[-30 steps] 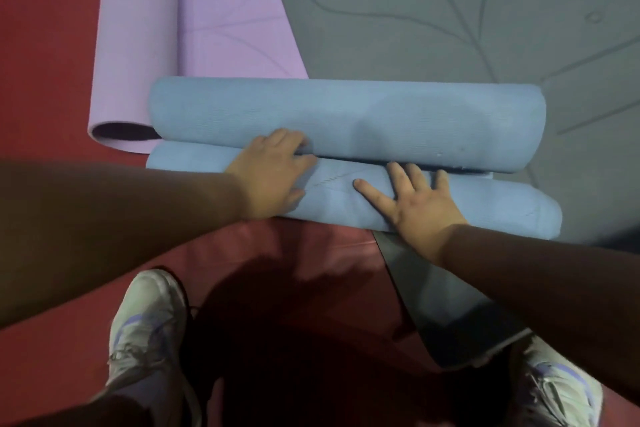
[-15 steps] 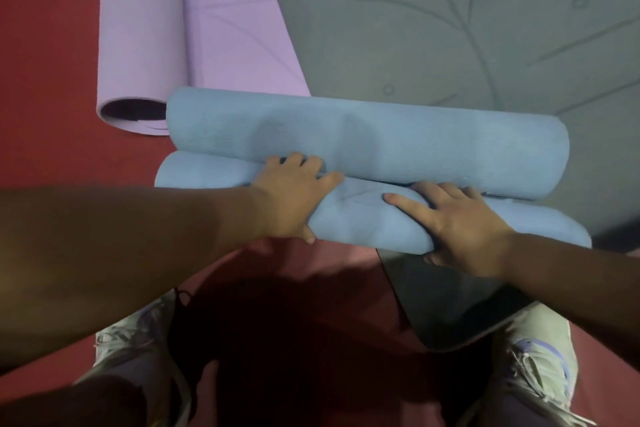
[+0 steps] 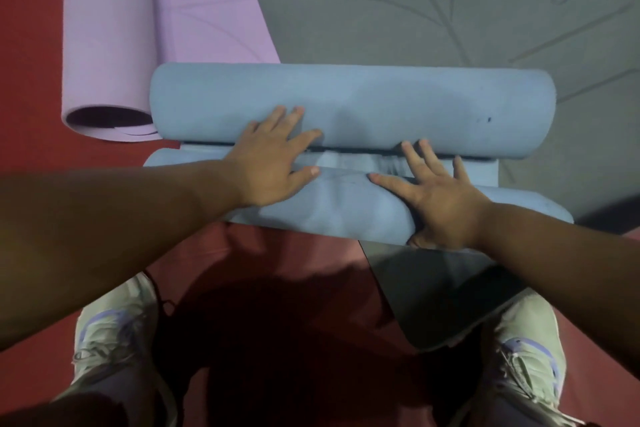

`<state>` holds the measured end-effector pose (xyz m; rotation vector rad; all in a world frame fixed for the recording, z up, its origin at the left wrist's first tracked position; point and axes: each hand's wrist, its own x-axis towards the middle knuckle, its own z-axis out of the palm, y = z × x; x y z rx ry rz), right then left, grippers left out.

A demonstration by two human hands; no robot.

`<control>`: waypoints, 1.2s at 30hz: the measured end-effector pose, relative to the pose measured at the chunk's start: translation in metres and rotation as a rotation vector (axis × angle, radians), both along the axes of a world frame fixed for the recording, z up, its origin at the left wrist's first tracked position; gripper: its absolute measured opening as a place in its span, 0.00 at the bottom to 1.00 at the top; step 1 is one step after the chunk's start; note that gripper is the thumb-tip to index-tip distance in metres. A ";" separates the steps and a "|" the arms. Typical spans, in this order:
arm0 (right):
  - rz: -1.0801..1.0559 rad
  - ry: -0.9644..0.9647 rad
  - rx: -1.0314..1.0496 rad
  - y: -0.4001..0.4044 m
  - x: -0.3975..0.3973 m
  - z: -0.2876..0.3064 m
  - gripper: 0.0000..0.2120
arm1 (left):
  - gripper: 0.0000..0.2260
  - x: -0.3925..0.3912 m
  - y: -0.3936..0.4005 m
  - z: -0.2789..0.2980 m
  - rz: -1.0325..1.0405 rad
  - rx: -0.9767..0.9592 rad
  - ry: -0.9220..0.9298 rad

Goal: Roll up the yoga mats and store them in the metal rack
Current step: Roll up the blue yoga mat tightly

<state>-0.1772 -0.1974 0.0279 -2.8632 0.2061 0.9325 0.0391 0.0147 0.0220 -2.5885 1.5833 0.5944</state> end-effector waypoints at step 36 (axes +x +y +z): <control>-0.190 -0.367 -0.246 -0.032 0.023 -0.023 0.53 | 0.27 0.038 -0.030 -0.010 0.182 -0.158 -0.140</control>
